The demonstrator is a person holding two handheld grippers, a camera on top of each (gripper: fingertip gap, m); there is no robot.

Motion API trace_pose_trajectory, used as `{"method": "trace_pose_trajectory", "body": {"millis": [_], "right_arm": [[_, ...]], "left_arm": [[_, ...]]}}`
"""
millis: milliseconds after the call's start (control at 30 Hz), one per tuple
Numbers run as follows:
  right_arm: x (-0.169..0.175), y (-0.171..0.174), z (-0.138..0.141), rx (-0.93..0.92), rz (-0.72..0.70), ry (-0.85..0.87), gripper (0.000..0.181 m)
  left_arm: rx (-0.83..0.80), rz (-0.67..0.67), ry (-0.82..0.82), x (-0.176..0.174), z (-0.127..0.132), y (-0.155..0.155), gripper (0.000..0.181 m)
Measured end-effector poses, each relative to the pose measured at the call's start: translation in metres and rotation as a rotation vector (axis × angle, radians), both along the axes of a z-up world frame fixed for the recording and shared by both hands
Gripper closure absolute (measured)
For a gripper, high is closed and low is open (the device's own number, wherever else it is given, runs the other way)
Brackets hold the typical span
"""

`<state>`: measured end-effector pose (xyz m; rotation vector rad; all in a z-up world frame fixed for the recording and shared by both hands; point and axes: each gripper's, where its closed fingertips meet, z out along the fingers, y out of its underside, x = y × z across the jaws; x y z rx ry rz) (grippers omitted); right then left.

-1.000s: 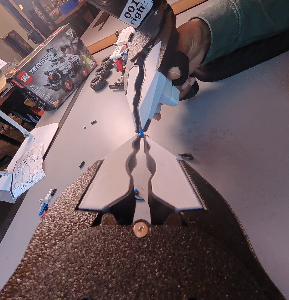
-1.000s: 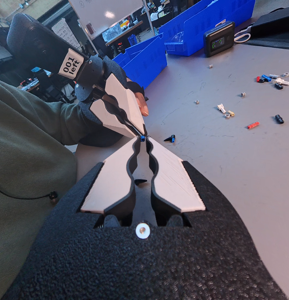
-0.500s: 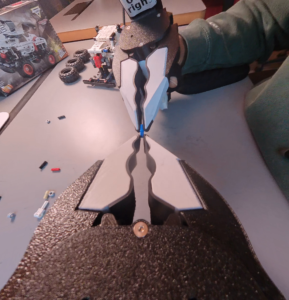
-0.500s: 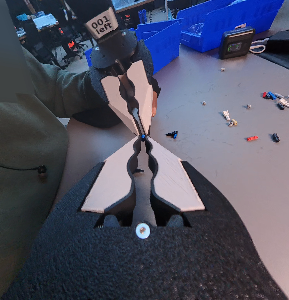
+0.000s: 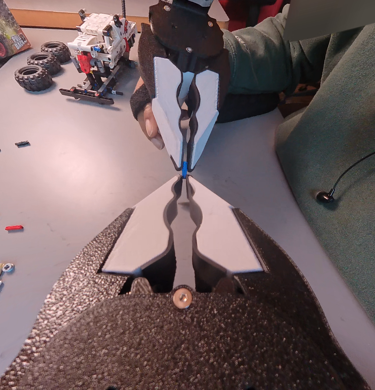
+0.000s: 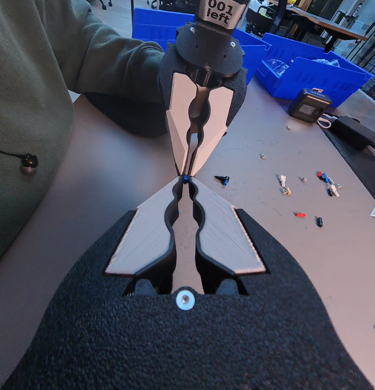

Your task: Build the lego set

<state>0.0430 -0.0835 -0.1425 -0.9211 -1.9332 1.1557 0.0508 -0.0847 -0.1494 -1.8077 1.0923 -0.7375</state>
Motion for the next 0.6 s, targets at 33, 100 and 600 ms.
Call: {"method": "trace_pose_trajectory", "body": {"millis": [33, 100, 600], "right_arm": [[0.000, 0.000, -0.001, 0.007, 0.001, 0.000, 0.177], [0.001, -0.001, -0.002, 0.020, 0.008, -0.001, 0.177], [0.011, -0.006, -0.050, 0.043, 0.057, -0.398, 0.178]], "left_arm": [[-0.002, -0.002, 0.001, 0.000, -0.001, 0.000, 0.179], [-0.011, -0.007, 0.002, 0.001, -0.002, -0.001, 0.179], [-0.080, -0.050, 0.265, -0.007, -0.056, -0.001, 0.146]]}}
